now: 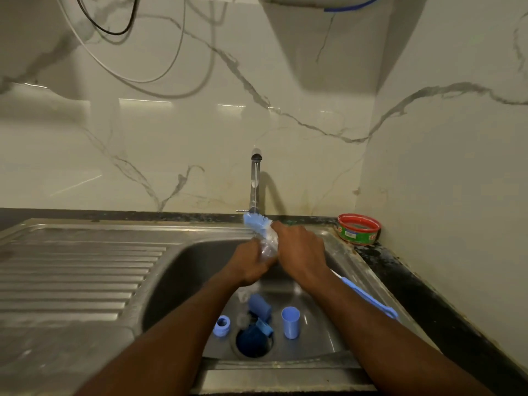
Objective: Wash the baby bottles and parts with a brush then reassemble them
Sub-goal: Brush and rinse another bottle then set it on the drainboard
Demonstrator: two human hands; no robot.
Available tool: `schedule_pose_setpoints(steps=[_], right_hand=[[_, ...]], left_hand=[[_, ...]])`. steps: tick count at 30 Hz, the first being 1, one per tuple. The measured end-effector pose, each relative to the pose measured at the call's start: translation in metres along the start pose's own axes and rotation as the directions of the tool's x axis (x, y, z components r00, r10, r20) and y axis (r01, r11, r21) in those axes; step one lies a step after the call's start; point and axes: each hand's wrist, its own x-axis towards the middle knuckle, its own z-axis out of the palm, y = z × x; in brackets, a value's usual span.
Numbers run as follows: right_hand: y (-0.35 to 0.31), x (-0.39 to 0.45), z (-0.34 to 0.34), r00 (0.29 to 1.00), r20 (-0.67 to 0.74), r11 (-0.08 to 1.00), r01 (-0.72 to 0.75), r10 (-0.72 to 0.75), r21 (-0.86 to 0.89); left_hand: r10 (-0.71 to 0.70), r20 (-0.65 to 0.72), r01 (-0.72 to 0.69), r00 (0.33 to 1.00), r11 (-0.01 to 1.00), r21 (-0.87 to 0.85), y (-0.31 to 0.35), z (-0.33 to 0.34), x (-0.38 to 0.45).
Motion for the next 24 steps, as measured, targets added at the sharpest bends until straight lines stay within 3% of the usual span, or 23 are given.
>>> schedule_pose_setpoints(steps=[7, 9, 13, 15, 17, 21, 24], right_hand=[[0.016, -0.013, 0.0, 0.995, 0.098, 1.0, -0.002, 0.003, -0.006], [0.018, -0.011, 0.0, 0.997, 0.079, 1.0, -0.022, 0.022, -0.002], [0.005, -0.001, -0.001, 0.999, 0.029, 0.999, -0.033, 0.034, -0.012], [0.002, 0.003, -0.002, 0.996, 0.071, 0.999, -0.05, 0.05, -0.007], [0.007, 0.003, -0.003, 0.991, 0.11, 0.996, -0.081, 0.078, 0.025], [0.013, -0.014, -0.016, 1.0, -0.009, 0.999, -0.015, 0.015, 0.045], [0.005, -0.017, -0.009, 0.996, 0.087, 0.999, -0.003, 0.0, 0.04]], left_hand=[[-0.118, -0.088, 0.136, 0.989, 0.959, 0.247, -0.008, -0.01, -0.001], [-0.096, -0.092, 0.115, 0.991, 0.967, 0.227, -0.005, -0.01, -0.003], [-0.007, -0.013, 0.007, 1.0, 1.0, 0.005, 0.001, -0.005, -0.005], [-0.015, 0.002, 0.015, 1.0, 1.0, -0.021, 0.001, -0.005, -0.004], [-0.024, -0.054, 0.023, 0.998, 1.0, -0.015, -0.006, -0.003, 0.0], [-0.197, -0.111, 0.212, 0.974, 0.968, 0.134, -0.02, -0.007, 0.001], [-0.167, -0.108, 0.187, 0.98, 0.96, 0.207, -0.032, -0.005, 0.007]])
